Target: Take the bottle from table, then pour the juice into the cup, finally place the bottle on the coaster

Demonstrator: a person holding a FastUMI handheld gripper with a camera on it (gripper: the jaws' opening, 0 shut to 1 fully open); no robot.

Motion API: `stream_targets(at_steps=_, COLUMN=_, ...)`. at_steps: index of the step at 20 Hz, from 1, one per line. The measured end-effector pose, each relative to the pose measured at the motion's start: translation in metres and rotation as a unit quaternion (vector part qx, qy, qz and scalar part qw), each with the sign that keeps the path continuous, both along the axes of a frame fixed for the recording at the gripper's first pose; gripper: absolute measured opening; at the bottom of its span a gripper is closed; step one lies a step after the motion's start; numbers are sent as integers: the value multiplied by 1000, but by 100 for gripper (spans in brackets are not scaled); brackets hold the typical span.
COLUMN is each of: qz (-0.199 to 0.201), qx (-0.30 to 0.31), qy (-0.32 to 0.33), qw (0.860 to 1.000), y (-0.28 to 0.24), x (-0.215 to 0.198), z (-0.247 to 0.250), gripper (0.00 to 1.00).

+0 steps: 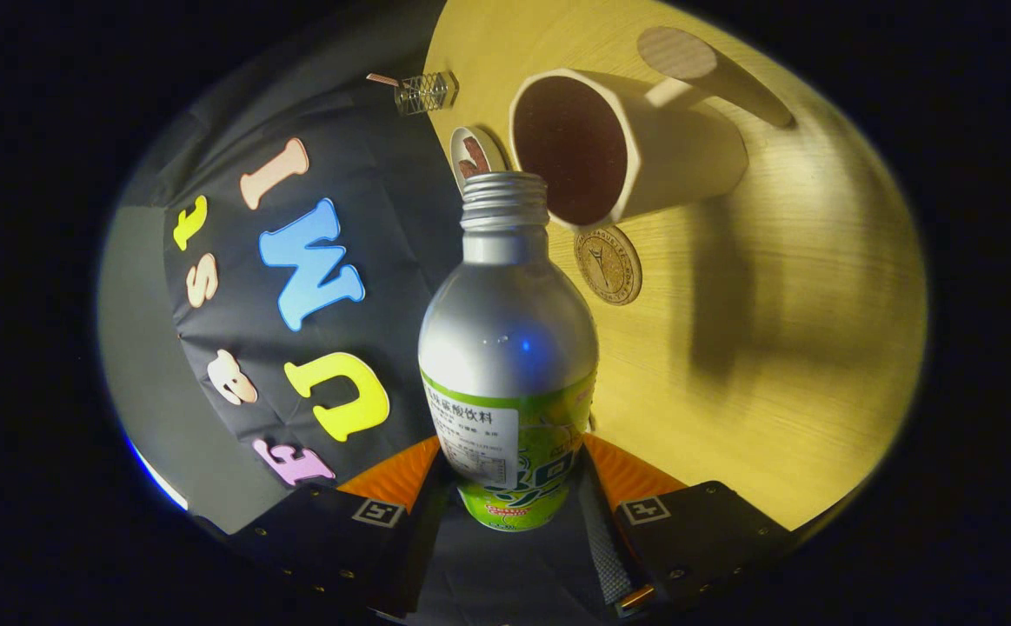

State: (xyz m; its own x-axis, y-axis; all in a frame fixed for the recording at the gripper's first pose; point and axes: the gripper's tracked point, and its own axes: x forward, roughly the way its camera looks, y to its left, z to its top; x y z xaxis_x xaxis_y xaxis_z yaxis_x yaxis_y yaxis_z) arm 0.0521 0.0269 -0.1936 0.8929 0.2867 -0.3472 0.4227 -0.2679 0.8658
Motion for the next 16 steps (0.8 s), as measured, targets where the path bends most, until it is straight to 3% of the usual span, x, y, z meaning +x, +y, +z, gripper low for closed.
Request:
stream_targets(at_steps=8, qz=50, qx=-145, qy=7, qw=988, y=-2, x=-11, z=-34, gripper=75)
stream_targets(at_steps=12, qz=77, qx=-227, qy=12, qw=971, y=-3, x=-17, z=-48, gripper=75)
stream_targets(at_steps=16, qz=75, qx=-294, qy=13, qw=953, y=-14, x=-16, z=-54, gripper=75)
